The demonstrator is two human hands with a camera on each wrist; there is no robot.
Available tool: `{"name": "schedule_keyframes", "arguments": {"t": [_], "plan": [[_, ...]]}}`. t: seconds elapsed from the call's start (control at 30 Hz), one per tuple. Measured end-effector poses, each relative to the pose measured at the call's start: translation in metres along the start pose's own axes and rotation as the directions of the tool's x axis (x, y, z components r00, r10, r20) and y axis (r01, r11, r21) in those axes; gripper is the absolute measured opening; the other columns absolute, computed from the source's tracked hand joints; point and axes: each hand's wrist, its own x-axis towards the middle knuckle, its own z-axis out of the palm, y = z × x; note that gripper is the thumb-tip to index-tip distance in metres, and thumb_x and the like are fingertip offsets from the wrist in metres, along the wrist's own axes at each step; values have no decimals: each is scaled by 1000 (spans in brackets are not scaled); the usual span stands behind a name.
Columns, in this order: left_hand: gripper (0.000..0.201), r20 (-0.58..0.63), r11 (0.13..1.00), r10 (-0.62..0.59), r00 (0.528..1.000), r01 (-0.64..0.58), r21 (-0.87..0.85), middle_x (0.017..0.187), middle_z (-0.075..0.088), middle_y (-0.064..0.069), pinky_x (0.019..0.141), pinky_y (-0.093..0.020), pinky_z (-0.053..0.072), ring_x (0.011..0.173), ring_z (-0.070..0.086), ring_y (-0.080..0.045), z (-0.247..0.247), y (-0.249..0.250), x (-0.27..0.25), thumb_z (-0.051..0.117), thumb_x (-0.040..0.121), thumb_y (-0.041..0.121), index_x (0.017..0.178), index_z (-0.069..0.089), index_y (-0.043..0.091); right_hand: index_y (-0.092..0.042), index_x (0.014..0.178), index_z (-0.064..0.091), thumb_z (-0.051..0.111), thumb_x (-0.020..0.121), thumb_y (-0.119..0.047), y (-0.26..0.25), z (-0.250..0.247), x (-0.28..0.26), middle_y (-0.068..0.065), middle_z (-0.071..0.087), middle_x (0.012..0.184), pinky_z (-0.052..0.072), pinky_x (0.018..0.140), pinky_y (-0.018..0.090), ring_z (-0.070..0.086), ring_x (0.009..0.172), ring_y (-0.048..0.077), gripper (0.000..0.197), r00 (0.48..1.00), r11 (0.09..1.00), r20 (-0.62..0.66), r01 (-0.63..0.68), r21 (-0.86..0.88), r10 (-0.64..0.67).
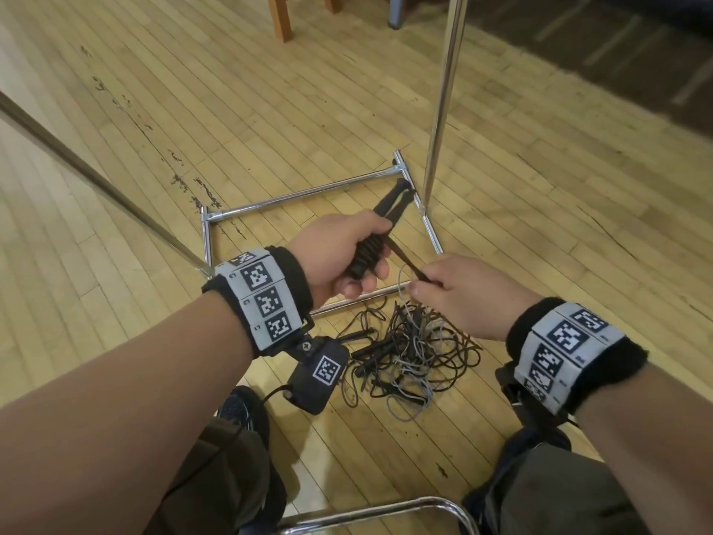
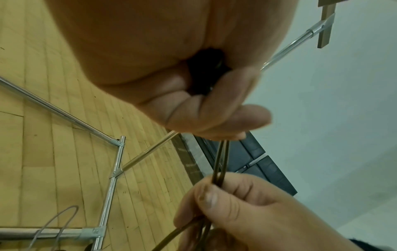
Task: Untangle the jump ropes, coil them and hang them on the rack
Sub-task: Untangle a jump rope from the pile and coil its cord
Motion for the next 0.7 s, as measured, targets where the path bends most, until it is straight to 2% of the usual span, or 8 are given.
{"name": "schedule_keyframes", "arguments": {"t": [0.1,0.2,0.3,0.37,0.43,0.5,0.6,0.7], "plan": [[22,-97,985,20,995,-36,-171,66,62,-8,31,-21,36,44,51,-15,-9,5,1,54,106,26,101,56,5,-19,81,59,47,104,-49,6,3,3,0,58,73,40,56,29,54,62,15,40,996,997,49,-70,-30,72],[19,-201,934,24,979,-94,-345,68,63,-7,32,-20,36,46,52,-14,-26,12,4,57,102,25,108,54,7,-23,89,56,38,107,-45,17,8,4,0,58,81,49,63,33,56,67,16,33,981,983,98,-161,-93,170],[20,-305,953,12,952,-103,-284,71,69,-9,37,-21,45,52,61,-16,-44,7,5,62,101,22,109,58,4,-24,116,59,34,107,-48,24,8,5,7,60,104,53,72,37,59,80,19,35,949,949,104,-283,-141,298],[22,-293,980,22,956,-80,-184,75,72,-11,44,-24,51,59,67,-19,-51,-1,4,64,101,18,116,59,3,-26,125,59,42,104,-52,20,3,7,8,59,114,55,77,38,60,90,20,38,937,936,97,-322,-141,336],[22,-239,990,34,970,-65,-122,79,73,-12,47,-26,54,63,70,-22,-53,-8,2,67,100,16,117,61,4,-33,137,54,54,97,-57,12,-3,12,8,52,137,53,99,46,57,118,24,47,943,941,96,-305,-144,320],[18,-172,994,50,984,-65,-82,78,73,-12,48,-26,54,63,69,-22,-51,-11,-3,68,99,14,113,62,4,-39,148,44,62,91,-62,0,-10,16,4,39,156,43,112,44,44,140,25,65,964,965,102,-234,-117,246],[15,-70,996,78,994,-80,-25,77,72,-11,46,-25,53,60,67,-22,-44,-11,-10,65,100,11,112,61,4,-37,153,42,68,88,-62,-24,-13,19,-9,44,158,37,111,33,44,143,13,74,988,991,146,-70,118,52],[13,-15,995,90,996,-90,48,76,71,-12,43,-24,50,56,65,-22,-39,-9,-16,64,100,8,112,61,2,-34,134,61,71,93,-46,-42,-5,19,-14,65,137,42,116,40,58,127,2,43,993,882,112,-26,470,-31]]}}
